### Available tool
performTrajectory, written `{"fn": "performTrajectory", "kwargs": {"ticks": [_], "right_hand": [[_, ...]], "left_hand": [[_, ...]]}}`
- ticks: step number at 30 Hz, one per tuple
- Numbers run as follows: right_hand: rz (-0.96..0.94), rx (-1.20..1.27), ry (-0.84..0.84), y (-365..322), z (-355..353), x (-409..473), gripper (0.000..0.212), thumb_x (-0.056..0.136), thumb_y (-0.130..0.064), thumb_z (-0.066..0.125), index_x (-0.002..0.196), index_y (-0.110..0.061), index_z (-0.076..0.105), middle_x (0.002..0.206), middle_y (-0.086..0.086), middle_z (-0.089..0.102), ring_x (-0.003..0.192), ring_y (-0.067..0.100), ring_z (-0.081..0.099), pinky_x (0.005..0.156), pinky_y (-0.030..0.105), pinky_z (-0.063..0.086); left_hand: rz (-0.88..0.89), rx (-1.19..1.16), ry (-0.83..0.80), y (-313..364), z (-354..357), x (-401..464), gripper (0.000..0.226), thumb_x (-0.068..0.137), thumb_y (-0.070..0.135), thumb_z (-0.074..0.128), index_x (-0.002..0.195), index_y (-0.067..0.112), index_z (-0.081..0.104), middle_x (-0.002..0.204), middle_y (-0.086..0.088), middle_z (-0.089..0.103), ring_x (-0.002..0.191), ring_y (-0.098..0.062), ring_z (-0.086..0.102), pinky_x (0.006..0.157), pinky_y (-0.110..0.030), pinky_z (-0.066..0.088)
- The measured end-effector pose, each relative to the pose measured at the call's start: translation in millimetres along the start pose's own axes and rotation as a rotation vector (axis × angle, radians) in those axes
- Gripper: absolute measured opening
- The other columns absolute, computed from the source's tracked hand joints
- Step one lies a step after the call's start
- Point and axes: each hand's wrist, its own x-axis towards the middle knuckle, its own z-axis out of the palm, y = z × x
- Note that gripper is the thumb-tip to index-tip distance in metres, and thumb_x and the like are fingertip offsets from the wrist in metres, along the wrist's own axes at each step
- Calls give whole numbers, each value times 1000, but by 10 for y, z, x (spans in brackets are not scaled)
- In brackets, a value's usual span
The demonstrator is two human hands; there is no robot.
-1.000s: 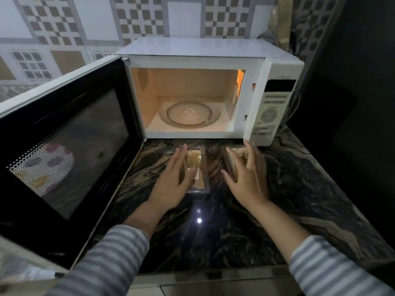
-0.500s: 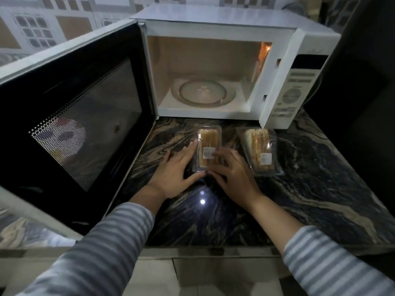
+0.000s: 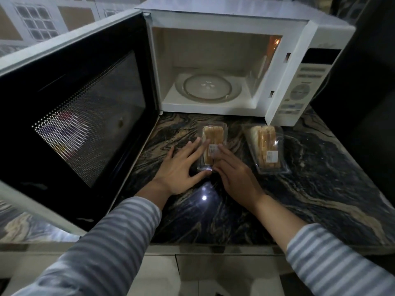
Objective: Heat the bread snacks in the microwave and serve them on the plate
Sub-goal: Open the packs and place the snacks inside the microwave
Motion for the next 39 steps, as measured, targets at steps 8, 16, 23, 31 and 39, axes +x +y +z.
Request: {"fn": "performTrajectory", "kwargs": {"ticks": [8, 16, 23, 31, 39], "right_hand": [[24, 42, 13, -16, -13, 1, 22, 92, -5, 49, 99, 6, 66, 119, 22, 63, 125, 33, 53, 100, 48, 47], [70, 87, 78, -36, -21, 3, 24, 93, -8, 49, 97, 7, 67, 116, 23, 63, 118, 31, 58, 96, 50, 49], [301, 123, 243, -41, -136, -21, 36, 98, -15, 40, 125, 1, 57, 130, 17, 55, 127, 23, 46, 112, 26, 31], [614, 188, 96, -146, -140, 294, 39, 93, -22, 54, 130, -9, 53, 129, 13, 55, 120, 27, 51, 102, 29, 36], [765, -11, -196, -240, -46, 852, 53, 89, -46, 51, 138, -40, 32, 129, 6, 55, 111, 31, 58, 86, 37, 46]], "left_hand": [[-24, -32, 1, 1, 6, 1, 76, 79, 79, 24, 140, 58, -16, 161, 14, 2, 148, -14, 7, 118, -54, 9], [-25, -31, -13, 30, -28, -7, 79, 79, 78, 26, 142, 55, -15, 161, 13, 5, 148, -15, 7, 118, -53, 8], [87, -136, 122, 23, -151, 28, 72, 86, 73, 30, 150, 45, 9, 161, 6, 5, 147, -18, 15, 114, -54, 24], [16, -233, 189, 178, -755, 424, 49, 96, 55, 36, 140, 35, 46, 157, 9, 23, 143, -10, 25, 116, -38, 25], [-8, -345, 138, 209, -1049, 702, 40, 99, 47, 37, 132, 33, 55, 148, 5, 42, 141, -6, 27, 110, -22, 23]]}}
